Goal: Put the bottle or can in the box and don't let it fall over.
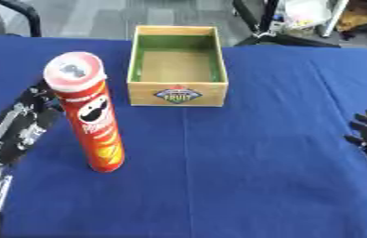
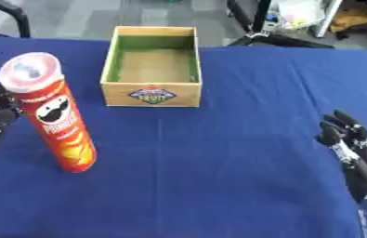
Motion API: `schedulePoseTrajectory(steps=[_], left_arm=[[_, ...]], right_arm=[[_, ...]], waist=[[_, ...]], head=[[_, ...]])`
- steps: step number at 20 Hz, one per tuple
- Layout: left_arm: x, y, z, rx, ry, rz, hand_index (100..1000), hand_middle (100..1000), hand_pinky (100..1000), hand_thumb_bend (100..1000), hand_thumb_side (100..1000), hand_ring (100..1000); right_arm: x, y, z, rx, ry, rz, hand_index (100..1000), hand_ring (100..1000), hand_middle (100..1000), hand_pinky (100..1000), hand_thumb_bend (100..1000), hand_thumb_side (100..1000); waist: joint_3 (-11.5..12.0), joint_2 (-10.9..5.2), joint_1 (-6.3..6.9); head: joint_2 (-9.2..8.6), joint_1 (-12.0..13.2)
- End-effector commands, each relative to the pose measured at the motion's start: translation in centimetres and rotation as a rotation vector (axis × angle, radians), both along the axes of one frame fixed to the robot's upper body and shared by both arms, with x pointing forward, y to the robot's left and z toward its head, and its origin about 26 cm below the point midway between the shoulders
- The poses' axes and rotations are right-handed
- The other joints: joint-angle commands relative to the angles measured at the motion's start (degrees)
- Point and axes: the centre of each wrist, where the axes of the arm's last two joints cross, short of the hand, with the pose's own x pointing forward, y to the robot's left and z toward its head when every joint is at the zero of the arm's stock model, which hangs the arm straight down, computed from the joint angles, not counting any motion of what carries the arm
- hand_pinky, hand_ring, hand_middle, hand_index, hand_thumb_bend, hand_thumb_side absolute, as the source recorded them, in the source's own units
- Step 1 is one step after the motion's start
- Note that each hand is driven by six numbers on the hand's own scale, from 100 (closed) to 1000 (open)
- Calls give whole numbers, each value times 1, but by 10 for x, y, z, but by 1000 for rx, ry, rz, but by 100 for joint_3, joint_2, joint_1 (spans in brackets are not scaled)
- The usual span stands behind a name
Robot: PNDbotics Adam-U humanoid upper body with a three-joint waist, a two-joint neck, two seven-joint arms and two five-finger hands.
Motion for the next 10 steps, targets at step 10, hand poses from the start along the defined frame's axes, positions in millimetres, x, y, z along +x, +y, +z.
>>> schedulePoseTrajectory(steps=[10], left_arm=[[7, -13, 8, 29, -21, -56, 1000, 1000, 845, 537, 590, 1000]], right_arm=[[3, -2, 8, -14, -23, 8, 908, 898, 847, 805, 550, 439]], waist=[[12, -102, -19]], head=[[-57, -3]])
